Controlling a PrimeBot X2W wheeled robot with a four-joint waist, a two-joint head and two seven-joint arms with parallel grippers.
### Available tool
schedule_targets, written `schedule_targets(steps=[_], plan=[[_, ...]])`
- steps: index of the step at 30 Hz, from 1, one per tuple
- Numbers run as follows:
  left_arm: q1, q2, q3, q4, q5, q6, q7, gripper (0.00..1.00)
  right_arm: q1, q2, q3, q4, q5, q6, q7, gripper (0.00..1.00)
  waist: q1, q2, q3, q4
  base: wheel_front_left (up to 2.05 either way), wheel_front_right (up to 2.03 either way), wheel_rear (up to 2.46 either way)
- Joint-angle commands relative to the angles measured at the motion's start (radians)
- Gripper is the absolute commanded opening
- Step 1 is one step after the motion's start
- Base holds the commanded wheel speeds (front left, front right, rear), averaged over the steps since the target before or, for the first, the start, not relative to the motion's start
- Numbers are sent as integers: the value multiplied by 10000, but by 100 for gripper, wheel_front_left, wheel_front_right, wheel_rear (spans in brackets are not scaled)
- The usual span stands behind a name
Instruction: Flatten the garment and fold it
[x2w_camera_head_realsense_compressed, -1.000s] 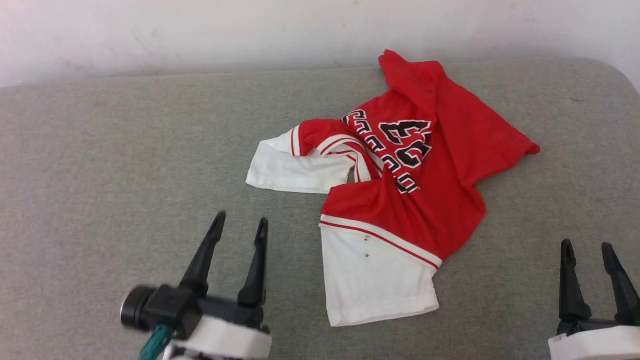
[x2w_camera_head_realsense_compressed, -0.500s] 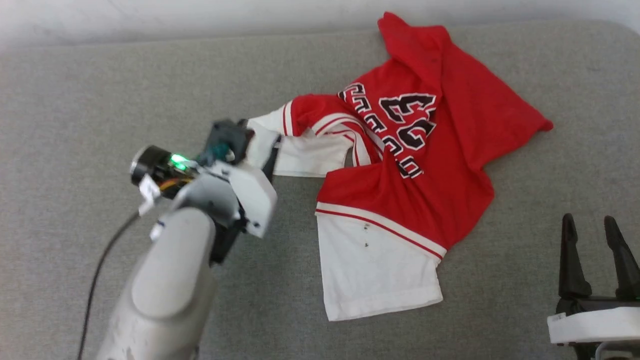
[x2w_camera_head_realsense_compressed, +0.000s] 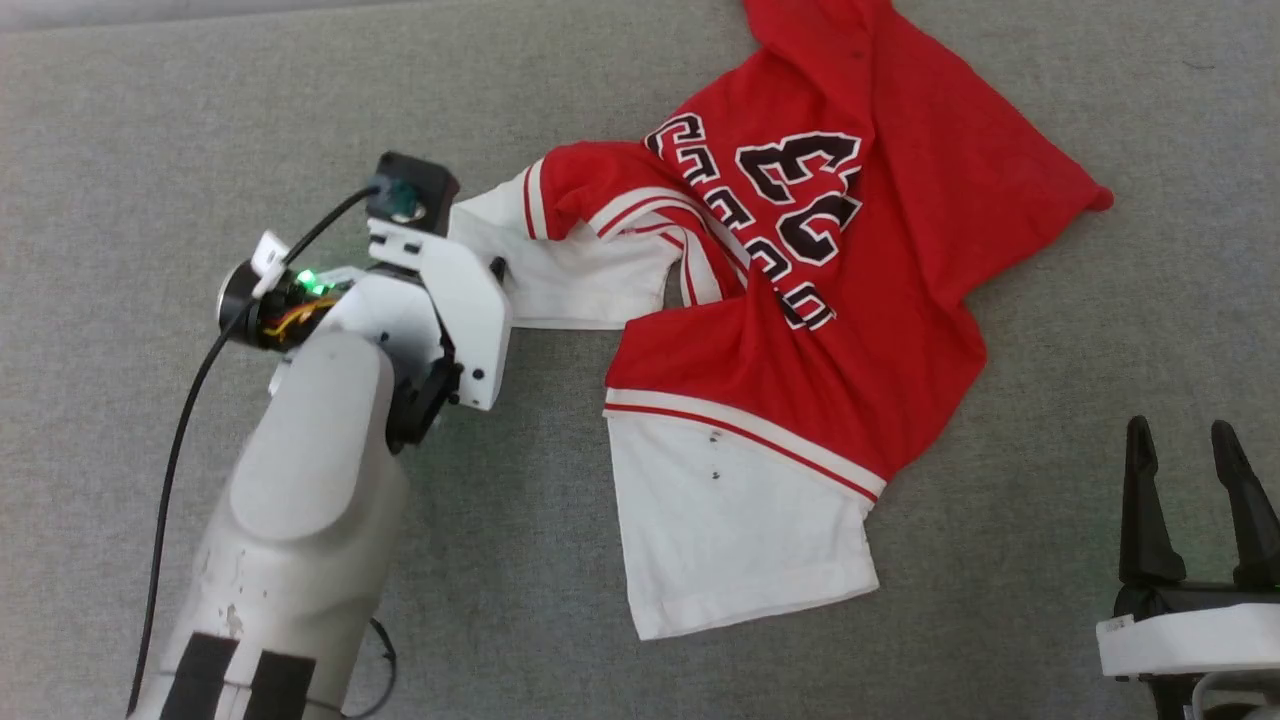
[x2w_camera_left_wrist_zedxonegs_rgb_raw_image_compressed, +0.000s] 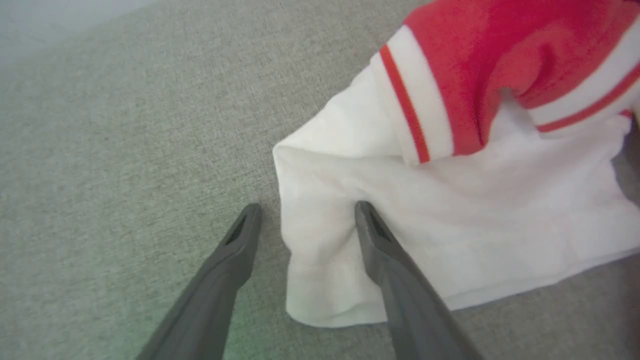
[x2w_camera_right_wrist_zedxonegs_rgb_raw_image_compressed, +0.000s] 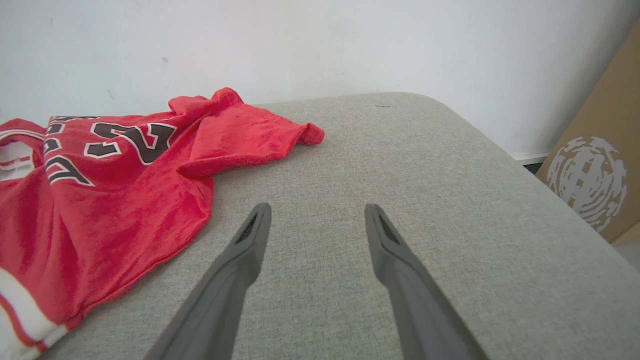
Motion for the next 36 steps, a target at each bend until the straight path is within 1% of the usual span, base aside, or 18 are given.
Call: schedule_targets(steps=[1,2,3,4,9,12,16,21,24,28,31,33,36], plan=[[324,-76,-206,464,-28,-178,409,100,-200,24,4,-23,-61,-7,34,100,1,0,52,32,0,0,0],[355,-40,-325,608,-52,-217,733,100,-229,24,31,-25,-66,-7,57,100,1,0,63,51,0,0,0],[368,-14,-402,677,-92,-244,946,38,-255,24,56,-28,-67,-7,76,100,1,0,72,73,0,0,0],[364,-5,-428,682,-142,-257,1046,0,-277,24,66,-36,-67,-7,87,100,1,0,84,105,0,0,0],[315,-49,-482,381,-359,-288,820,0,-310,24,-10,-42,-135,-7,147,100,1,0,-3,417,0,0,0],[253,-79,-339,74,-514,-214,347,0,-328,24,-10,3,-179,-7,178,100,1,0,-198,620,0,0,0],[179,-210,189,-468,-955,69,-594,0,-333,24,77,46,-172,-7,213,100,1,0,-556,861,0,0,0],[755,-221,1125,-1361,-1874,289,-1190,0,-252,24,144,103,-163,-7,289,100,1,0,-1013,1084,0,0,0],[1798,-117,1830,-2292,-2364,600,-1504,0,-150,24,172,154,-134,-7,332,100,1,0,-1241,1169,0,0,0],[3983,109,3022,-3982,-2824,1252,-1936,0,4,24,227,178,-89,-7,363,100,1,0,-1416,1189,0,0,0],[5958,9,3984,-5370,-3180,1762,-2189,0,157,24,94,171,-92,-7,389,100,1,0,-1516,1272,0,0,0],[7171,-150,4431,-6137,-3315,1985,-2342,0,273,24,-44,140,-136,-7,439,100,1,0,-1550,1395,0,0,0],[8348,-552,4482,-6971,-3586,2121,-2523,0,420,24,-145,84,-201,-7,603,100,1,0,-1560,1652,0,0,0]])
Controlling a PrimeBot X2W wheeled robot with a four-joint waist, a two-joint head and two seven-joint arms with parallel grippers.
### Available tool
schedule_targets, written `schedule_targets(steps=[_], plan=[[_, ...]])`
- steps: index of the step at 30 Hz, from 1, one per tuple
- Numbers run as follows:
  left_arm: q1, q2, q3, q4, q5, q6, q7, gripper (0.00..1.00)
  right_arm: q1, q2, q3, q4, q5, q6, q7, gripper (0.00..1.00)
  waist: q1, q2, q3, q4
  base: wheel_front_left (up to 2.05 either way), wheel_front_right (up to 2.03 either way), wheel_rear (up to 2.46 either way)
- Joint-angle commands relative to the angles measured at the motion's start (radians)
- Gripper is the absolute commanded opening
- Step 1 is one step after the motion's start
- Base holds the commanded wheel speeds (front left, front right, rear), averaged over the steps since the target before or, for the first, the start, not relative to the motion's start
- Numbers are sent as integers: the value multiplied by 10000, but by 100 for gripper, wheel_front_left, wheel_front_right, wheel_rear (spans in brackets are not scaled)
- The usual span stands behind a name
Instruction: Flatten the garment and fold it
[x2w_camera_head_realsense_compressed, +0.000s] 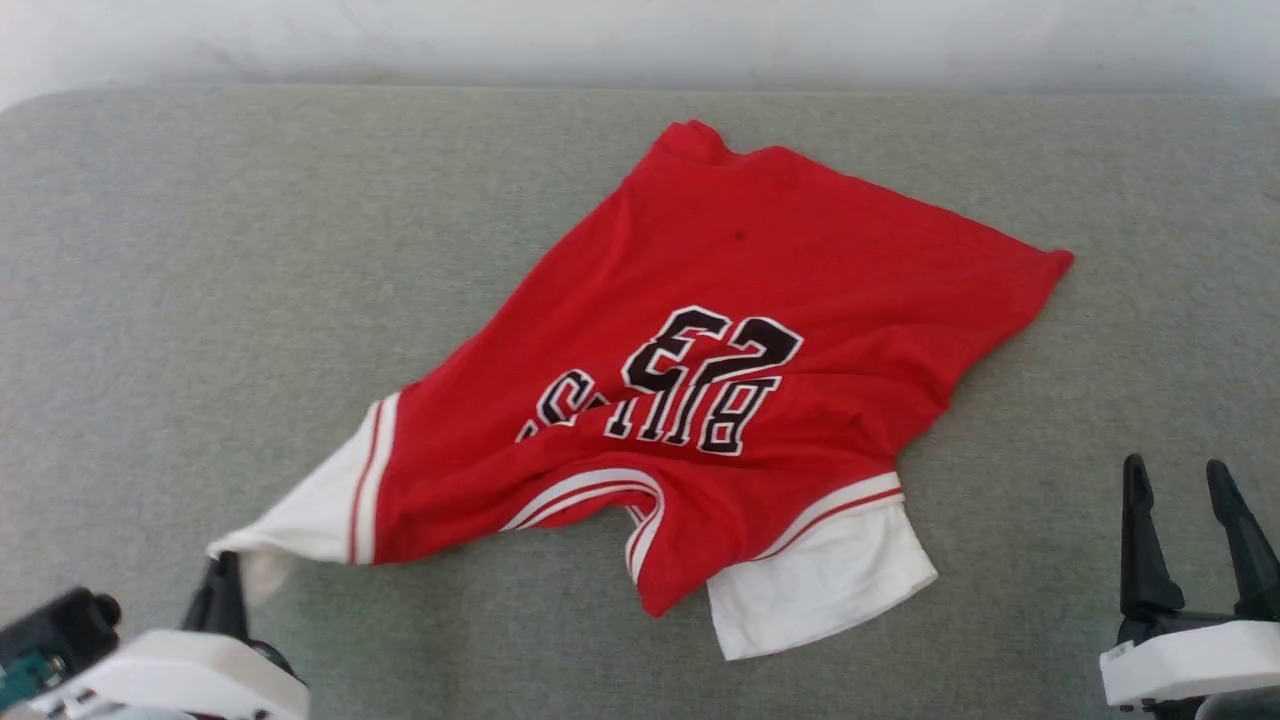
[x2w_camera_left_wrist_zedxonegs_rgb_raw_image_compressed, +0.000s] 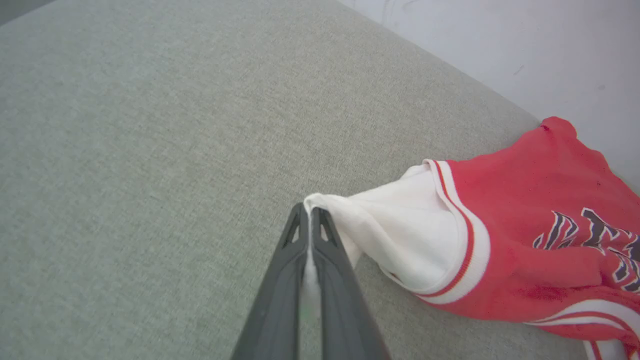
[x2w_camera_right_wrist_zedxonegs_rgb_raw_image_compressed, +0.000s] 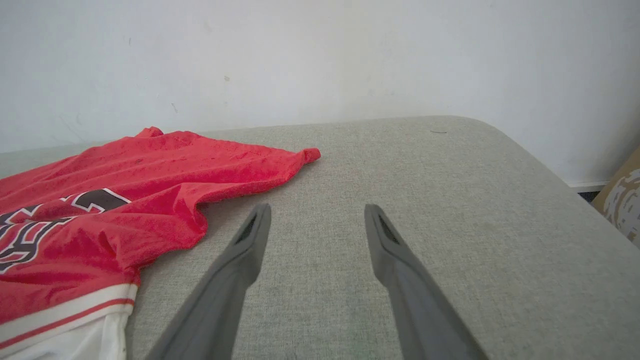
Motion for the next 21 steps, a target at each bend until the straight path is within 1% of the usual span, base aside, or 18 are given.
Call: schedule_targets(steps=[1,4,7,9,14,17,21], plan=[[65,-155,-112,-250,-204,70,-107,0,62,26,27,-55,-48,-7,64,100,2,0,-26,237,0,0,0],[218,-340,-528,-564,-529,143,-297,0,64,26,407,-154,-79,-7,409,100,2,0,-40,416,0,0,0],[30,-389,-957,-621,-554,145,-451,0,-5,26,944,-396,-242,-7,982,100,2,0,-34,511,0,0,0],[-137,-401,-1201,-575,-492,130,-493,0,-23,26,1392,-569,-316,-7,1743,100,2,0,-16,533,0,0,0],[-440,-412,-1594,-371,-302,131,-587,0,140,26,2472,-1322,-735,-7,4258,100,2,0,71,513,0,0,0],[-532,-421,-1744,-243,-303,123,-668,0,320,26,2739,-1774,-931,-7,5385,100,2,0,140,513,0,0,0],[-619,-427,-1934,-75,-248,106,-779,0,553,26,2786,-1907,-1246,-7,6453,100,2,0,201,596,0,0,0]])
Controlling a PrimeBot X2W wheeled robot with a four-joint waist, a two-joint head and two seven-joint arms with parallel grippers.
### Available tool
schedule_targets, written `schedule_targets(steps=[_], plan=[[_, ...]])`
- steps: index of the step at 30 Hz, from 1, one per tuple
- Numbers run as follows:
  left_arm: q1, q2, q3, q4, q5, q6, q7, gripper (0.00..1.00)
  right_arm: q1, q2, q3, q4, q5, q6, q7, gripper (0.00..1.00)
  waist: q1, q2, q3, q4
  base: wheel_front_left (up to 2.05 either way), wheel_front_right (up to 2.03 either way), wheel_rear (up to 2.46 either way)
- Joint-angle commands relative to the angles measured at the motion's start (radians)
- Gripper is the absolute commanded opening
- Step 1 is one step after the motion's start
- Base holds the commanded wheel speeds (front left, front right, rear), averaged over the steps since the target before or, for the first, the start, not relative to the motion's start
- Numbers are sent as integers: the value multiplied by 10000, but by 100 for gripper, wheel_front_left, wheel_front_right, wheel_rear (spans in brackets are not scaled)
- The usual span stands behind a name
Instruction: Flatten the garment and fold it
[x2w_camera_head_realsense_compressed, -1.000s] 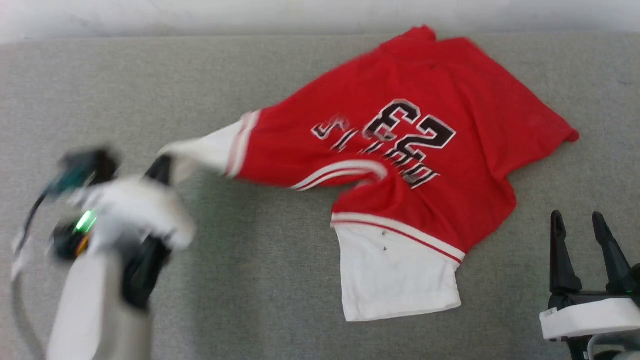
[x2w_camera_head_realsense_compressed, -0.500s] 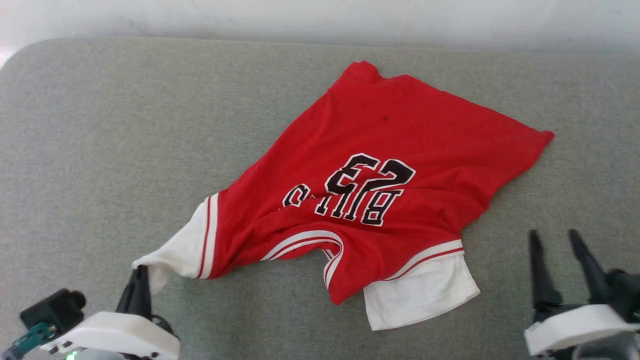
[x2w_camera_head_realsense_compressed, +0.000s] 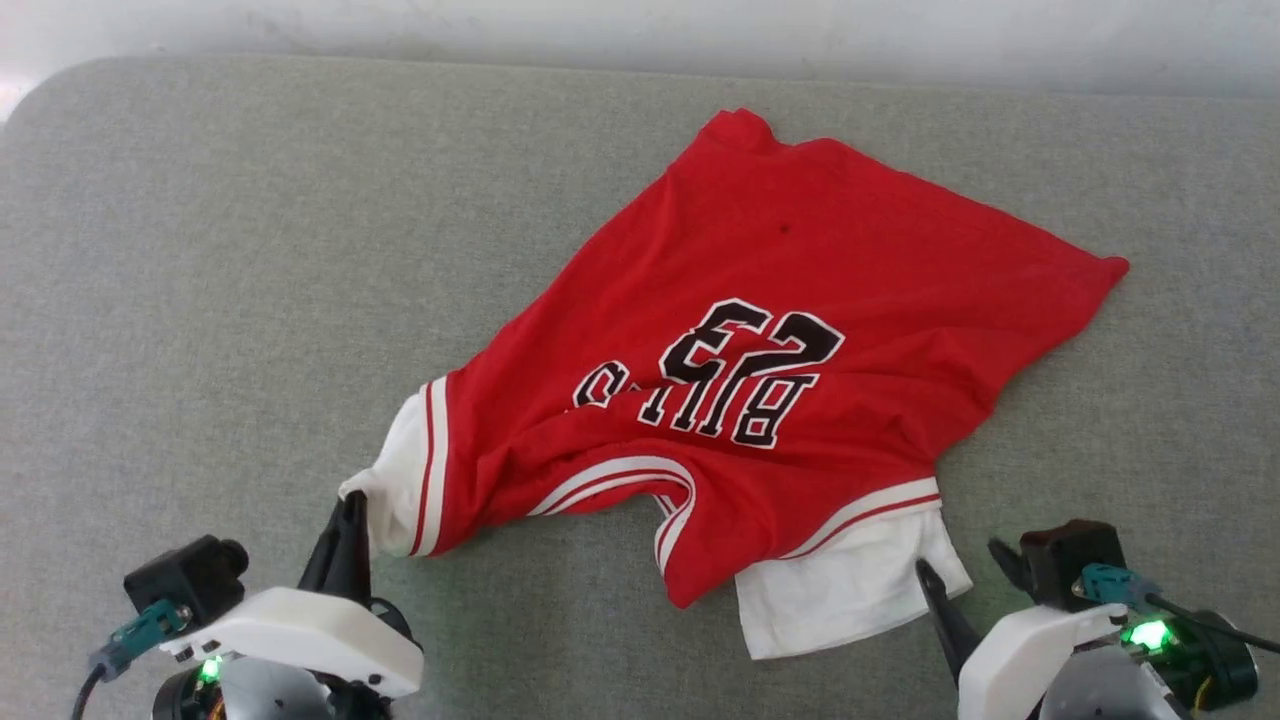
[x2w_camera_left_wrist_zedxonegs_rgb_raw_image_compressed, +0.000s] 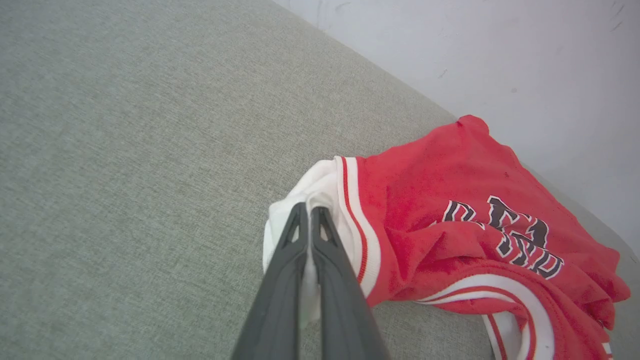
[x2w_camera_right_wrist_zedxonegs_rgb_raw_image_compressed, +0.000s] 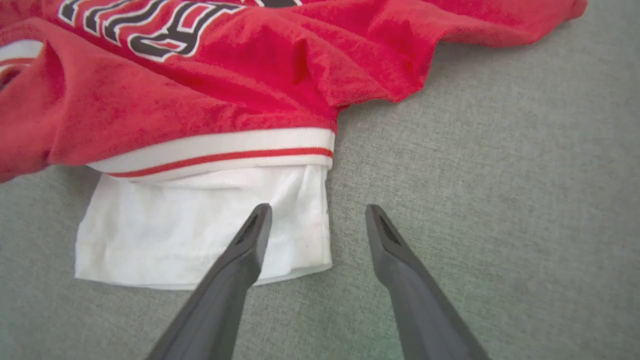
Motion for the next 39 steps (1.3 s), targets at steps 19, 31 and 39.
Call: schedule_targets(steps=[19,31,39], plan=[[-163,-27,-222,225,109,59,-278,0,-647,13,-510,1633,346,-9,-851,0,0,0,-177,-75,0,0,0],[-466,-61,-71,-922,-1025,-327,-1140,0,-1571,13,-1778,704,1539,-9,-3038,0,0,0,-562,-998,0,0,0],[-2258,207,-355,-2130,-996,-570,-935,0,-3209,13,-1363,-1030,1215,-9,-2414,0,0,0,-894,-1660,0,0,0]])
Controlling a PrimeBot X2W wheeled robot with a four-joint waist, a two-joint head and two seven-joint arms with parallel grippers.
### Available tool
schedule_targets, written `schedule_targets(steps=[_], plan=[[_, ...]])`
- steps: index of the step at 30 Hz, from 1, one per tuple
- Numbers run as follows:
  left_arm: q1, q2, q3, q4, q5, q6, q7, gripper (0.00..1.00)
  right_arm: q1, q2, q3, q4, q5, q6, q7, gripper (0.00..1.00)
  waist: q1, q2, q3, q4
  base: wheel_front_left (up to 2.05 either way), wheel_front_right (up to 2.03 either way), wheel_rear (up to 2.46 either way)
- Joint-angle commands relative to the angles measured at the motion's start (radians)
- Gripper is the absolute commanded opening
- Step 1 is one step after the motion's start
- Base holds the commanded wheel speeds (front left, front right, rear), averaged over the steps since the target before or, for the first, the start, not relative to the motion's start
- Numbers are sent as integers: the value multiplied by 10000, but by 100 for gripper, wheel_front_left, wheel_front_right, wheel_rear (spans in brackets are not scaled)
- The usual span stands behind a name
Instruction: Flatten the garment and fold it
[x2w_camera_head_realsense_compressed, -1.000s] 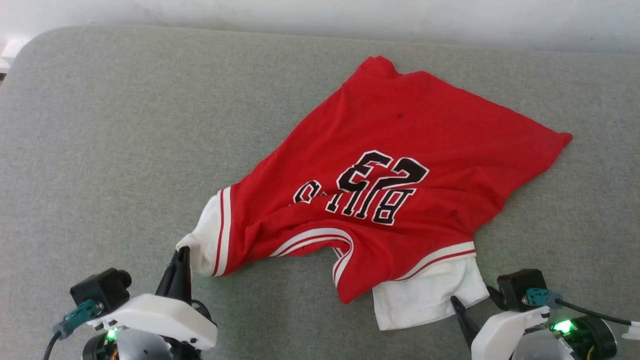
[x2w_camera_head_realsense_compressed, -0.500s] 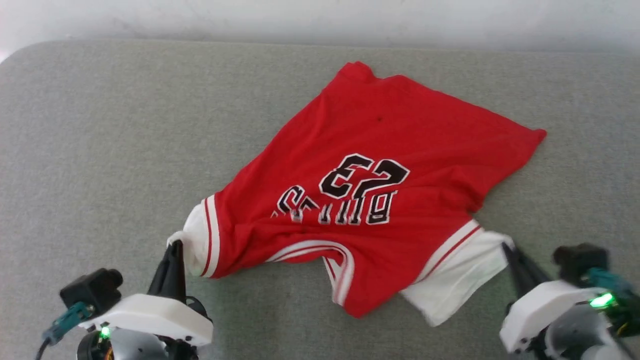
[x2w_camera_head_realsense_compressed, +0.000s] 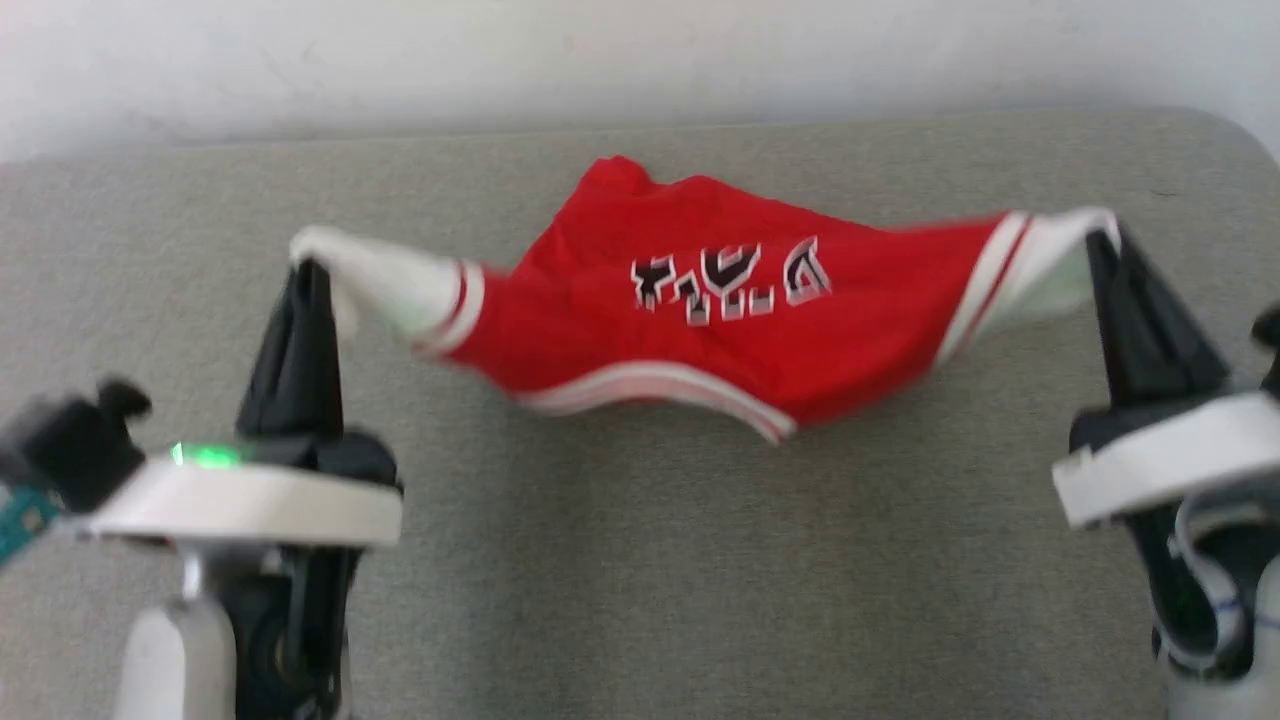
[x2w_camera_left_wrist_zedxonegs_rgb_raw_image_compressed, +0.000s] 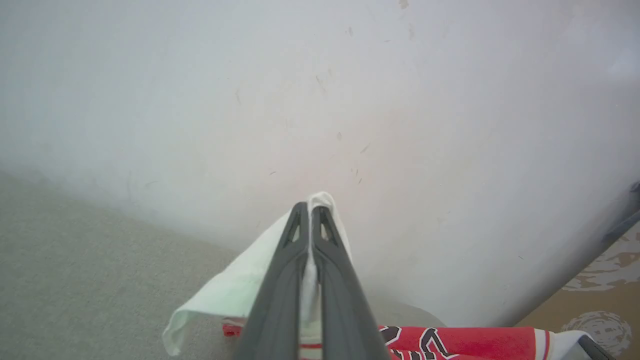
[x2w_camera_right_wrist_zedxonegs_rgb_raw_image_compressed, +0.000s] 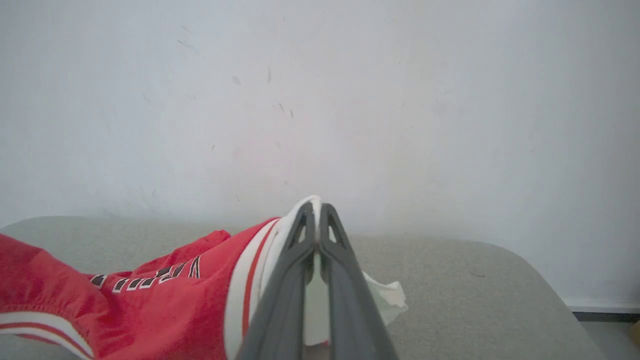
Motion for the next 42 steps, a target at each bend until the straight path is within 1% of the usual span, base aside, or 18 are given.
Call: schedule_targets(steps=[1,3,8,13,16,22,28,32,35,39,42], plan=[[-373,84,-45,-91,73,-80,55,0,-334,-8,55,-148,-30,-9,95,0,0,0,-201,-257,0,0,0],[-1203,256,-194,-131,262,-94,290,0,-1013,-74,235,-402,-140,-9,481,0,0,0,-253,-349,0,0,0],[-3639,701,-572,388,825,-170,911,0,-3011,-605,818,-581,-38,-9,1314,0,0,0,-361,-547,0,0,0],[-6003,886,-678,1311,995,-124,1495,0,-5080,-877,1170,-96,347,-9,1991,0,0,0,-446,-695,0,0,0],[-7202,857,-609,2101,860,52,1946,0,-6139,-932,1263,479,523,-9,2346,0,0,0,-416,-771,0,0,0],[-9032,1001,-631,3986,940,384,2769,0,-8106,-1099,1120,2307,448,-9,2749,0,0,0,53,-858,0,0,0],[-10280,1481,-900,5500,1556,412,2977,0,-9619,-1165,1253,4132,-46,-9,2695,0,0,0,990,-975,0,0,0],[-11459,1743,-922,6195,1965,508,2734,0,-10893,-1383,1269,5219,-775,-9,2400,0,0,0,2109,-952,0,0,0],[-12290,1795,-812,6610,2103,504,2077,0,-11868,-1546,1234,6000,-1464,-9,1902,0,0,0,2948,-851,0,0,0],[-13113,1781,-431,7223,1893,372,1072,0,-12839,-1521,965,6845,-2084,-9,1251,0,0,0,3916,-670,0,0,0],[-13322,1802,-120,7695,1604,125,358,0,-13226,-1463,759,7426,-2340,-9,769,0,0,0,4437,-541,0,0,0]])
